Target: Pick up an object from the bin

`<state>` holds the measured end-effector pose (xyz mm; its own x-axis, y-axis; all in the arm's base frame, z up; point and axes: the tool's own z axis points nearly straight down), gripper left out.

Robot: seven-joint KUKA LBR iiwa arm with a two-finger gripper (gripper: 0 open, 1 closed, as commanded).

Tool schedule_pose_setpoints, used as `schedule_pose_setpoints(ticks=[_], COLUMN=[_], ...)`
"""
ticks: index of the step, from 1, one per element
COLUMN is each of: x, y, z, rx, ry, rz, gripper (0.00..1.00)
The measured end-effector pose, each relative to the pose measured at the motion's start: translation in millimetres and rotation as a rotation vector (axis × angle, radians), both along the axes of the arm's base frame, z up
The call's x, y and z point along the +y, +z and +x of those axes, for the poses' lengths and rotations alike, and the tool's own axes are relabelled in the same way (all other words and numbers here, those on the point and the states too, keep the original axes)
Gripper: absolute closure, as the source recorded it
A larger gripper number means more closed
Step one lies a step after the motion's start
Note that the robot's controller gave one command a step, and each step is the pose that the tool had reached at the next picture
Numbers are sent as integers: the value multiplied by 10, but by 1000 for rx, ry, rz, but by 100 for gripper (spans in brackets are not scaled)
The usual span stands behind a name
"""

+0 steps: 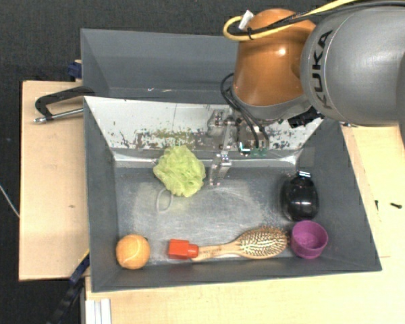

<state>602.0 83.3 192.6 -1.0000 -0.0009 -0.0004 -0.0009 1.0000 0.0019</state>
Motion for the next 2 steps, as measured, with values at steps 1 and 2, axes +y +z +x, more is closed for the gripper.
schedule_pose_setpoints(ticks=[1,2], x=[-2,329], y=[6,-669], z=[4,2], rx=[-1,-6], ry=[-1,86], rz=[0,-1], gripper=[0,0])
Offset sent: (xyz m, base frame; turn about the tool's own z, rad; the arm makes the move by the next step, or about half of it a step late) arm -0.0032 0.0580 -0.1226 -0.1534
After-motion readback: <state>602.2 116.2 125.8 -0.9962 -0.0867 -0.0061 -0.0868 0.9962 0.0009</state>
